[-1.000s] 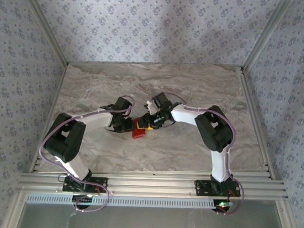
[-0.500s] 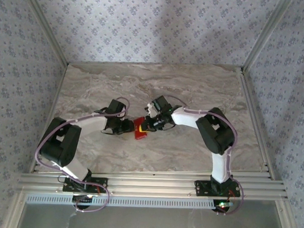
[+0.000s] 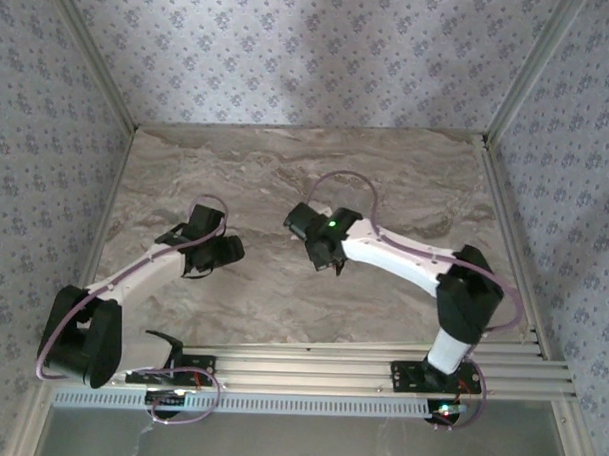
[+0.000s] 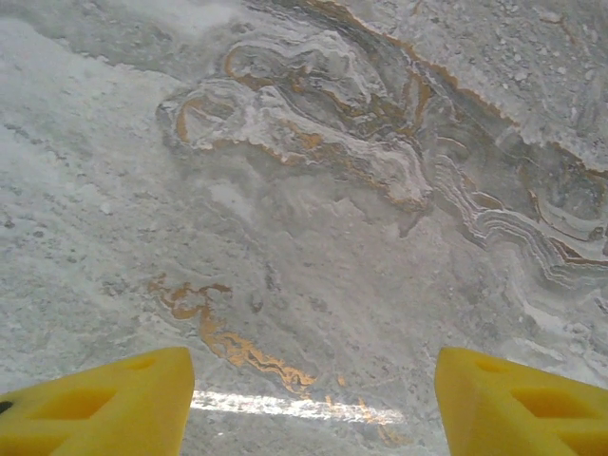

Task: Put the credit cards into the card holder
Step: Turn over the card holder at the center of the table.

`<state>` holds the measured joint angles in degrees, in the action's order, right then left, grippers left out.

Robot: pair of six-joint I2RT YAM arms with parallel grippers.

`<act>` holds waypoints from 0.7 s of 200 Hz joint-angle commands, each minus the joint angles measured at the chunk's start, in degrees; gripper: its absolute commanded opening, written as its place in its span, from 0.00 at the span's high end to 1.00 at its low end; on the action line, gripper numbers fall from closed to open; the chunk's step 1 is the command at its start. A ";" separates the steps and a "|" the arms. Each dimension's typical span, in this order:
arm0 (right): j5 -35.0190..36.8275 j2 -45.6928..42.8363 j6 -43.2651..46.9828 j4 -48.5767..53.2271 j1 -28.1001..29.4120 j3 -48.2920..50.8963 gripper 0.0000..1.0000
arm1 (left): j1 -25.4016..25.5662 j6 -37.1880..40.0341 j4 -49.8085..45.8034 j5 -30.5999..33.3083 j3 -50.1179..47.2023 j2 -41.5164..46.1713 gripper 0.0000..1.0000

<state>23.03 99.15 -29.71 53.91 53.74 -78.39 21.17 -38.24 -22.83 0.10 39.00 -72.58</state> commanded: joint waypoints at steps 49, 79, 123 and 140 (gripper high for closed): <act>4.69 17.03 -2.39 7.50 5.53 -11.21 0.82 | -3.81 -1.62 -1.09 -1.68 -2.08 0.84 0.30; 0.72 22.38 -1.40 6.28 6.20 -17.59 0.75 | -6.37 -2.53 0.77 -5.07 -3.76 0.95 0.30; -5.24 28.82 -0.26 4.05 5.90 -24.85 0.65 | -9.72 -3.07 1.80 -7.75 -5.33 2.08 0.30; -9.70 26.54 0.05 -0.80 5.29 -22.63 0.59 | -10.15 -3.01 1.48 -7.50 -5.60 3.23 0.29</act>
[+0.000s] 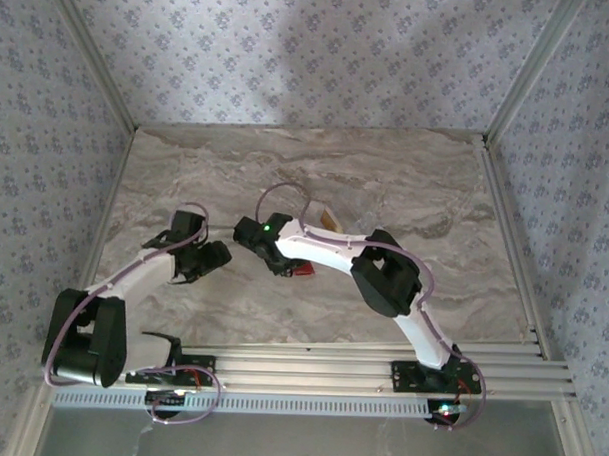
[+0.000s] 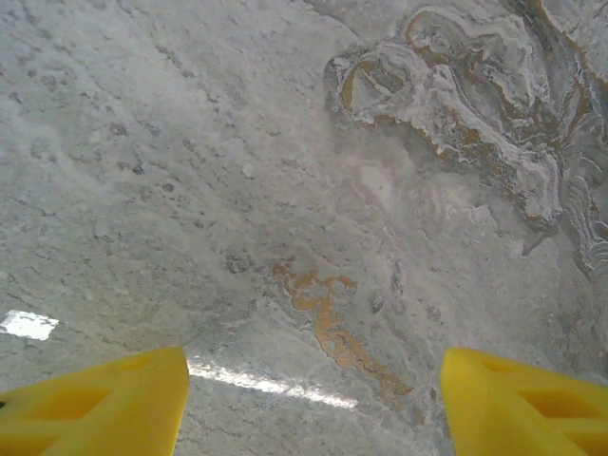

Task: Put the credit cards into the card holder
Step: Turn over the card holder at the center of the table, then close the button on the card holder.

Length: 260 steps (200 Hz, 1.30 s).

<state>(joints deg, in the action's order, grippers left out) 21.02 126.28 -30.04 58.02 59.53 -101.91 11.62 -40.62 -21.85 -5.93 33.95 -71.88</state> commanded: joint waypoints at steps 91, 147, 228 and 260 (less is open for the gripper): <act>-20.75 -23.73 9.52 -17.47 -10.43 21.23 0.44 | 3.25 2.30 3.73 -5.65 -0.99 7.93 0.16; -30.17 -28.39 11.99 -26.87 -19.40 32.70 0.55 | 15.48 2.61 5.76 -3.94 6.24 0.13 0.11; -41.69 -26.70 11.73 -36.23 -24.28 37.24 0.56 | 19.05 0.95 2.61 -2.59 18.21 -15.67 0.13; -41.83 -24.79 12.84 -34.09 -24.02 34.84 0.56 | 19.31 1.82 5.40 -4.38 18.28 -18.95 0.16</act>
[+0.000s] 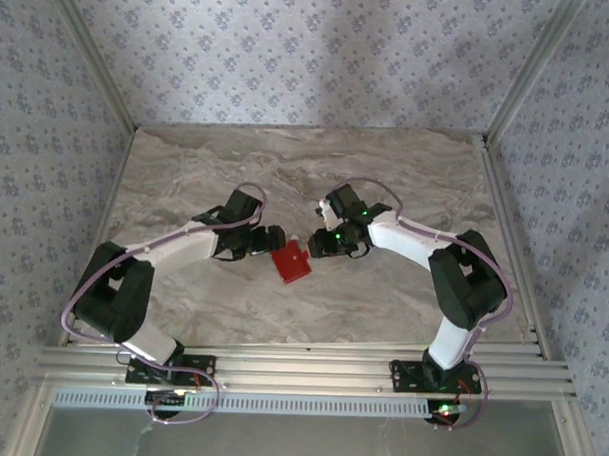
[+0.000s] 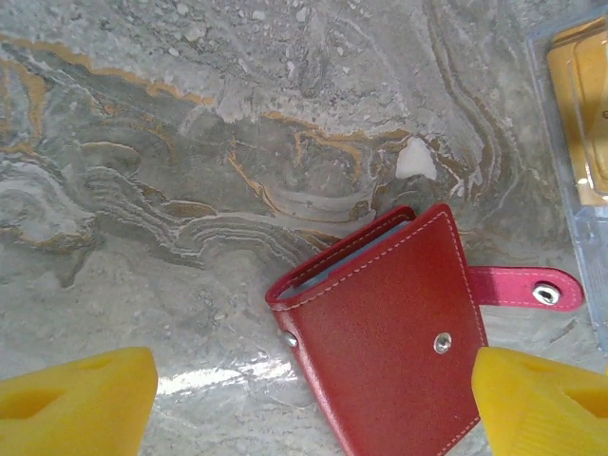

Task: Put the credit cards into the card holder
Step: Close the button on the card holder.

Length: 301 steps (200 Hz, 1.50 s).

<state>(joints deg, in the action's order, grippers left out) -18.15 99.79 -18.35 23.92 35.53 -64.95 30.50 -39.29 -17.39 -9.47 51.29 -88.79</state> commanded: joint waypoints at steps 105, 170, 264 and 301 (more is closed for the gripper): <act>-4.02 4.80 2.00 -1.45 -0.02 -2.90 0.67 | 2.17 2.03 3.56 -3.27 0.11 -9.51 0.29; -3.56 4.84 2.07 -1.77 -0.31 -5.45 0.64 | 2.45 1.77 3.06 -2.79 0.48 -10.17 0.32; -4.27 6.71 2.22 -0.66 -0.37 -6.42 0.67 | 2.45 2.02 2.54 -2.31 0.57 -9.74 0.33; -4.23 6.21 2.13 -0.80 -0.46 -6.13 0.70 | 2.45 2.02 2.45 -2.22 0.57 -9.81 0.33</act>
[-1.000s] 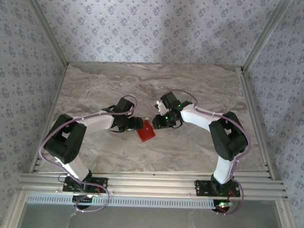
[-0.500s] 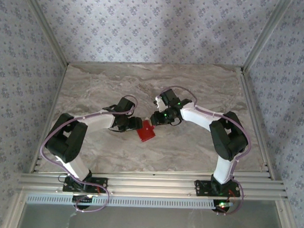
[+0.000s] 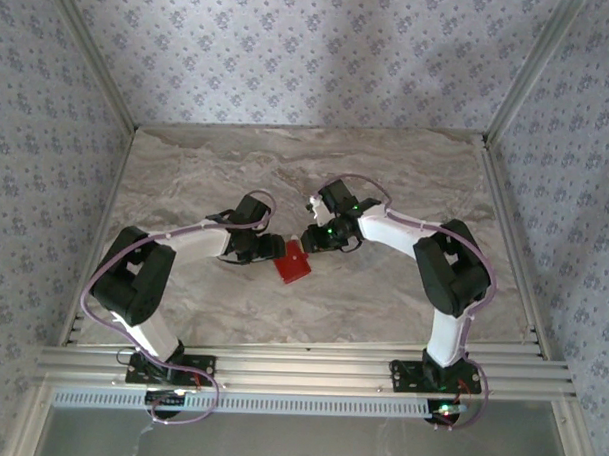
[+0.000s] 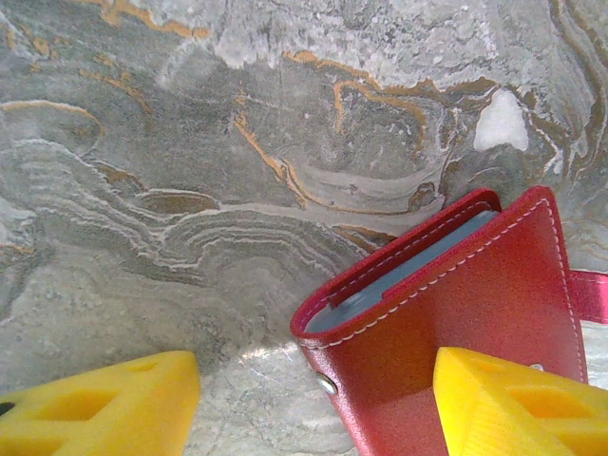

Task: Put the credit cards into the card holder
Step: Close the button on the card holder.

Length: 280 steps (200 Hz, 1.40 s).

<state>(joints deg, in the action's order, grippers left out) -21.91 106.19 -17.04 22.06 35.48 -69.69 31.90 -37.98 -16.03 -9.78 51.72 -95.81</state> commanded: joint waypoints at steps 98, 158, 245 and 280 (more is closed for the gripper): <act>-2.42 -1.65 0.25 0.17 -0.75 -0.47 0.70 | 1.05 0.62 0.90 -1.87 0.35 -3.38 0.33; -3.04 -1.60 0.10 -0.09 -0.94 -0.36 0.75 | 1.06 0.69 0.83 -1.95 0.46 -3.51 0.34; -4.34 -1.71 0.16 -0.48 -0.86 -0.27 0.89 | 1.01 0.58 0.75 -2.01 0.78 -4.30 0.34; -4.81 -1.27 0.90 -0.45 -0.12 -0.66 0.95 | 1.08 0.56 0.83 -2.39 0.83 -4.65 0.34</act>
<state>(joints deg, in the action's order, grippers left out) -25.15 106.17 -17.06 21.98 34.85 -69.69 31.90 -37.98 -17.23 -9.61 52.73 -96.57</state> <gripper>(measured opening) 0.070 0.659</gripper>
